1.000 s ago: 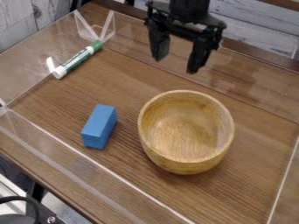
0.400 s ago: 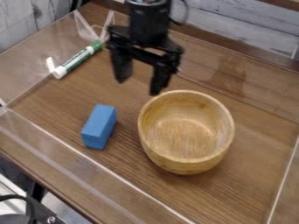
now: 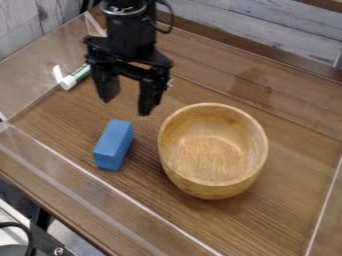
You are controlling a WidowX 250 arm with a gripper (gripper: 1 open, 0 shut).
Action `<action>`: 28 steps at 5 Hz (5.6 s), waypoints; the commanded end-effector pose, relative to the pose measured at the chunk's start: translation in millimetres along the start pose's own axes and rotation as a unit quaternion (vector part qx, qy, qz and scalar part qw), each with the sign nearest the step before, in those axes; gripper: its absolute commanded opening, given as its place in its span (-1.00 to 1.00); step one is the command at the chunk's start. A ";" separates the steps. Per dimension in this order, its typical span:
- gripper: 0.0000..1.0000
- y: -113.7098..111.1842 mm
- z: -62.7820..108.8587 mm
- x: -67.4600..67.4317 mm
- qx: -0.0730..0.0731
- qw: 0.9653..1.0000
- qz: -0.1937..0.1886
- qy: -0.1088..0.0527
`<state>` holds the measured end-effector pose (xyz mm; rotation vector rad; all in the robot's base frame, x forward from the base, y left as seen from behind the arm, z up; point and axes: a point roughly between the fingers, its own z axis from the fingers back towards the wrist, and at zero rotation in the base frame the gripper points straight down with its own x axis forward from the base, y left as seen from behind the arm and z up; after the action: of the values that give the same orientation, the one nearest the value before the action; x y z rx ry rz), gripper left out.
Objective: Put the blue block in the brown bowl
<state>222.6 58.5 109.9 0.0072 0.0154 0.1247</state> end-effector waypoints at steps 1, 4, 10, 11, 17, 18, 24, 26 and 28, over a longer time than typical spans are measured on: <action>1.00 1.9 6.9 2.7 0.004 1.000 -0.002 -0.021; 1.00 0.5 -7.6 -0.7 0.002 1.000 -0.003 -0.003; 1.00 6.0 -29.1 -5.1 -0.005 1.000 0.018 0.016; 1.00 7.9 -31.7 -5.3 -0.005 1.000 0.023 0.017; 1.00 13.2 -54.4 -7.3 -0.013 0.999 0.045 0.014; 1.00 13.6 -60.7 -7.1 -0.015 0.999 0.048 0.012; -1.00 14.2 -58.7 -4.8 -0.012 0.999 0.047 0.008; -1.00 13.0 -30.6 1.7 -0.004 0.999 0.039 0.002; -1.00 -3.9 32.3 24.4 -0.017 0.999 0.042 -0.026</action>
<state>241.1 56.4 123.4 -0.0344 0.0321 0.2060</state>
